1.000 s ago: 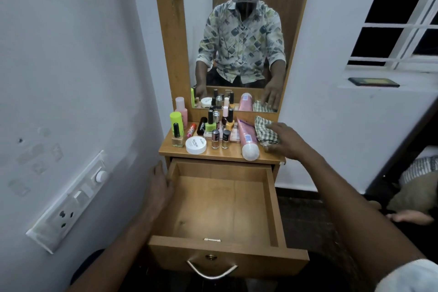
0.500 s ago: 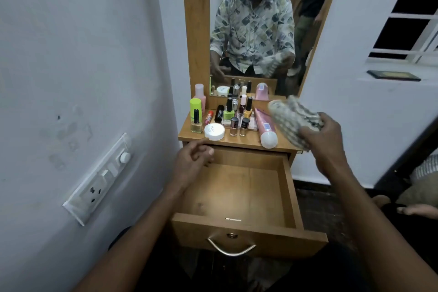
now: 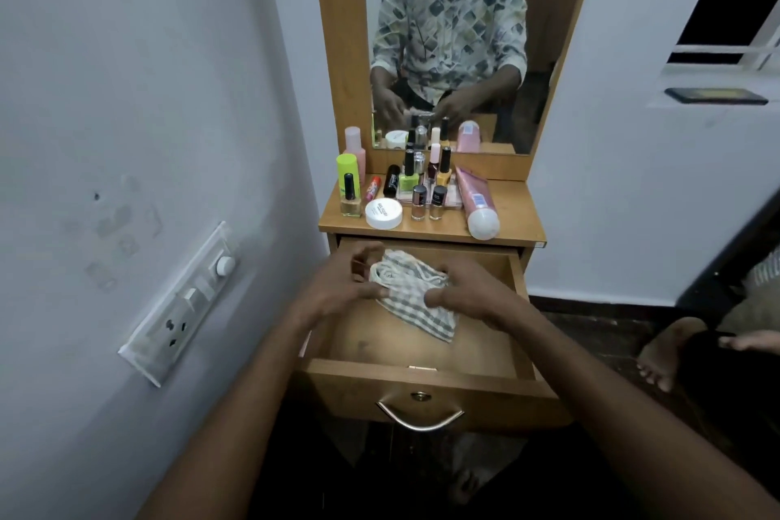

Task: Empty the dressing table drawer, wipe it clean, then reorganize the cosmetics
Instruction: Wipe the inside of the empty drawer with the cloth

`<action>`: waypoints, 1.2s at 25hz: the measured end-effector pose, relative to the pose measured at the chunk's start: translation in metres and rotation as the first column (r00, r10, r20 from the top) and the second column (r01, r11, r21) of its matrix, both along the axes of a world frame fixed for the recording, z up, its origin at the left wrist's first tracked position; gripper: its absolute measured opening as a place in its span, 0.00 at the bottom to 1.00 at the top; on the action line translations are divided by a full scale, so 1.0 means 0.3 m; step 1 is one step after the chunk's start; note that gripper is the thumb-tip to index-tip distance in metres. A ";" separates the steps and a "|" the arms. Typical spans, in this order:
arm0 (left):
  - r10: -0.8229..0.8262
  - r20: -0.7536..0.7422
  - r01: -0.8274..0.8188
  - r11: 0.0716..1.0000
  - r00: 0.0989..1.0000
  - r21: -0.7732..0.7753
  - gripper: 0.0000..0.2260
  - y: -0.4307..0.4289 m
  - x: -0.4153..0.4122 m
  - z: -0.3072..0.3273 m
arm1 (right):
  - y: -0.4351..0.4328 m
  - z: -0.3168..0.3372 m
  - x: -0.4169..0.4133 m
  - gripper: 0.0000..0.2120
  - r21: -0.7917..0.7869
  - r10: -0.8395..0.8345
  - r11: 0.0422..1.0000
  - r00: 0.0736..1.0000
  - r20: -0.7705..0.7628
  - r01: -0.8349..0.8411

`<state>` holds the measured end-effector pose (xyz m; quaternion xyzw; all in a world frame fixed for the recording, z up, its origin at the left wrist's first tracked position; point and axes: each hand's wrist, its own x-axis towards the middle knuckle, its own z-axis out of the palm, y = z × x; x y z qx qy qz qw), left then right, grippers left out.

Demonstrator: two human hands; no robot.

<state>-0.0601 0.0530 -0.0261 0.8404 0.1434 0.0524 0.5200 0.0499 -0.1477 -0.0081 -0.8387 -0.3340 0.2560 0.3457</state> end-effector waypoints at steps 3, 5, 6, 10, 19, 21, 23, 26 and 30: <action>0.432 0.106 -0.442 0.831 0.895 0.338 0.17 0.103 -0.063 -0.055 | -0.032 -0.038 0.045 0.10 -0.329 0.308 0.918 0.921 0.240 -0.221; 0.506 0.072 -0.493 0.783 0.859 0.378 0.07 0.078 -0.087 -0.084 | -0.096 -0.057 0.076 0.04 -0.387 0.423 0.849 0.902 0.090 -0.359; 0.487 0.036 -0.464 0.803 0.872 0.373 0.08 0.059 -0.090 -0.098 | -0.127 -0.059 0.080 0.01 -0.378 0.458 0.816 0.888 -0.039 -0.437; 0.444 0.029 -0.429 0.844 0.896 0.320 0.12 0.065 -0.082 -0.138 | -0.122 -0.052 0.089 0.08 -0.287 0.542 0.719 0.769 -0.339 -0.633; 0.523 -0.083 -0.493 0.836 0.848 0.240 0.18 0.074 -0.048 -0.108 | 0.187 -0.029 -0.060 0.22 -0.098 0.596 0.754 0.739 -0.314 -0.650; 0.519 -0.100 -0.495 0.846 0.849 0.196 0.18 0.058 -0.061 -0.108 | 0.154 -0.033 -0.029 0.22 -0.123 0.615 0.724 0.716 -0.330 -0.679; 0.509 -0.106 -0.490 0.857 0.854 0.160 0.18 0.052 -0.073 -0.112 | 0.094 -0.037 0.022 0.19 -0.142 0.651 0.662 0.658 -0.379 -0.736; 0.504 -0.106 -0.487 0.860 0.857 0.151 0.19 0.058 -0.072 -0.115 | 0.016 -0.048 0.119 0.16 -0.215 0.692 0.569 0.604 -0.395 -0.794; 0.526 -0.107 -0.508 0.847 0.844 0.155 0.19 0.059 -0.072 -0.112 | 0.042 -0.105 0.135 0.13 -0.076 0.629 0.711 0.680 -0.378 -0.699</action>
